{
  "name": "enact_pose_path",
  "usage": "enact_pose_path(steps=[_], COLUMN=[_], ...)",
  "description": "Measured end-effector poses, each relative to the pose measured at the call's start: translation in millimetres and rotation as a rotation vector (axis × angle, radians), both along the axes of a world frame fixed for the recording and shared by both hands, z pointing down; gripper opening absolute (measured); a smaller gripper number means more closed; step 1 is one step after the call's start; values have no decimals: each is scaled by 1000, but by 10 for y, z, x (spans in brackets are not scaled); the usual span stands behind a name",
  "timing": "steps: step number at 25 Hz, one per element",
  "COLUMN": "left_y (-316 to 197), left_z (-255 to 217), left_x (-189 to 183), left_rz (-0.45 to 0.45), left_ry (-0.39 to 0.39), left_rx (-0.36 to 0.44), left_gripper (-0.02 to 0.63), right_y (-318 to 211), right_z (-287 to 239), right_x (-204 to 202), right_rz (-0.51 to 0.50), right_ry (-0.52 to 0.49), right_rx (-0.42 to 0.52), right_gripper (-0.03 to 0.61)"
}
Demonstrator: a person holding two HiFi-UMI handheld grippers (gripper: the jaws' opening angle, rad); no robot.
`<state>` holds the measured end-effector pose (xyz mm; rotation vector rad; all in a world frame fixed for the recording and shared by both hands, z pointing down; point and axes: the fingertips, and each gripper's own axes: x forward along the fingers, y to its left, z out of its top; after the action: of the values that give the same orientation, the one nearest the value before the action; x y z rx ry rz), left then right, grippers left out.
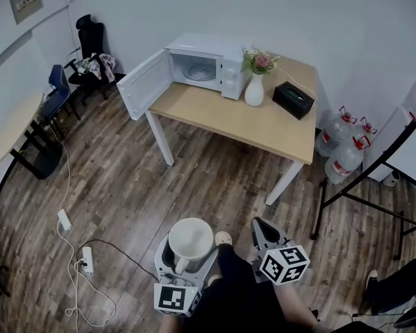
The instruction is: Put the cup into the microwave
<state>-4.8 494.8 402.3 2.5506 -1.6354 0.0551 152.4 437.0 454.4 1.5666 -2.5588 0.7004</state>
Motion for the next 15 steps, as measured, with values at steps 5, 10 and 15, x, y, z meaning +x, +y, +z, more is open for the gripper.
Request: enact_pose_path(steps=[5,10,15], left_y=[-302,-739,-1167], left_z=[-14,-11,-54], left_x=[-118,-209,-239], left_rz=[-44,-62,-74], left_ry=[-1,-10,10], left_rx=[-3,9,12], left_gripper=[457,457,457], right_y=[-316,-759,-1174], right_z=[36,28,39], right_x=[-110,-201,-271], right_rz=[-21,-39,-52], right_ry=[-1,6,-1], right_rx=[-7,-10,-20], right_gripper=[-6,-6,-6])
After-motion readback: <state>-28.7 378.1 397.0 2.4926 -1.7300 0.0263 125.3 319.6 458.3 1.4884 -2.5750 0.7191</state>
